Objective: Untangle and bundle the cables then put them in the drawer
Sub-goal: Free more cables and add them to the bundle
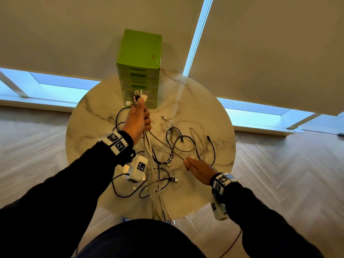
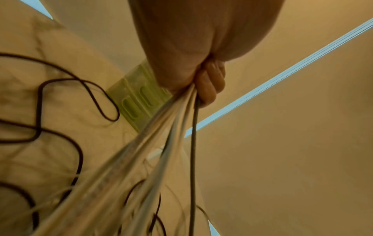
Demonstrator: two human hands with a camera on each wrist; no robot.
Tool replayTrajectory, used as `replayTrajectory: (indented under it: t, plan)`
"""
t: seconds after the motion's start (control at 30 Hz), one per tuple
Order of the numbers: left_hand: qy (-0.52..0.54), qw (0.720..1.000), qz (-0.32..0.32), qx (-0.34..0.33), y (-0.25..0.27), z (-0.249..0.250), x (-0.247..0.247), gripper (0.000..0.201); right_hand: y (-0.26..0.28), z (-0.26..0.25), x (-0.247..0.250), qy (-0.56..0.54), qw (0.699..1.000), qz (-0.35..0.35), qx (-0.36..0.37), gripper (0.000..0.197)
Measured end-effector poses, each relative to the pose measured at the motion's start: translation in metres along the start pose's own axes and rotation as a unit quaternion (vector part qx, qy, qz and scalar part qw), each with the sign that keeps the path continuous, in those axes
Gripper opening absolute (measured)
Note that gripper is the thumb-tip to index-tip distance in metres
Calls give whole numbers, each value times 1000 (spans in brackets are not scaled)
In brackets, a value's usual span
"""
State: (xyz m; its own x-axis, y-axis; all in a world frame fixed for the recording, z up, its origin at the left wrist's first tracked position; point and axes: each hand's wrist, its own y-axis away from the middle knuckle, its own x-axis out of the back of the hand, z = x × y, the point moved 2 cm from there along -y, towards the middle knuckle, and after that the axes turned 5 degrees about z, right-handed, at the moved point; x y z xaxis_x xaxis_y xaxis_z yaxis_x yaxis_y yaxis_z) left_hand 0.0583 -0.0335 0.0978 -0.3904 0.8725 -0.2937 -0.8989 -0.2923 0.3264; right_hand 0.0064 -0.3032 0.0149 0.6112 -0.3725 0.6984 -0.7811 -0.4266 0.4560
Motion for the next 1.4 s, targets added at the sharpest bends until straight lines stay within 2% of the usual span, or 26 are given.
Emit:
replayTrajectory:
  t: [0.1, 0.2, 0.3, 0.4, 0.47, 0.53, 0.63, 0.73, 0.87, 1.03, 1.13, 1.27, 1.4]
  plan:
    - [-18, 999, -24, -39, -1, 12, 2, 23, -19, 14, 18, 48, 996, 4, -70, 43]
    - [-66, 996, -40, -52, 5, 12, -6, 18, -44, -6, 43, 22, 994, 79, -78, 39]
    - [-138, 988, -40, -57, 7, -1, -14, 20, -55, -48, 64, -59, 981, 177, -56, 34]
    - [-144, 989, -39, -17, 7, -13, -20, 30, -51, -97, 67, -119, 971, 204, 33, 31]
    - [-119, 992, -30, 39, 7, -17, -24, 40, -46, -120, 58, -135, 968, 191, 89, 26]
    - [-115, 991, -18, 64, 6, -19, -26, 45, -44, -130, 46, -120, 970, 170, 123, 23]
    - [-90, 995, 11, 45, 5, -21, -26, 32, -42, -129, 35, -134, 969, 143, 149, 28]
    - [-26, 999, 29, 34, 5, -17, -23, 16, -37, -111, 28, -137, 975, 72, 161, 35]
    - [31, 997, 65, 23, 3, -1, -13, 17, -26, -66, 24, -88, 989, -11, 116, 36]
    - [57, 994, 91, -20, -9, 23, 1, 23, -27, -7, 32, -3, 999, -23, 48, 35]
    - [47, 995, 79, -45, -11, 30, 4, 24, -41, 4, 46, 53, 998, 20, 8, 32]
    - [-34, 998, 21, -50, 5, 24, -11, 20, -63, -23, 68, 52, 987, 153, -12, 32]
    - [-135, 989, -35, -42, 15, -4, -26, 29, -67, -89, 79, -45, 974, 214, 55, 32]
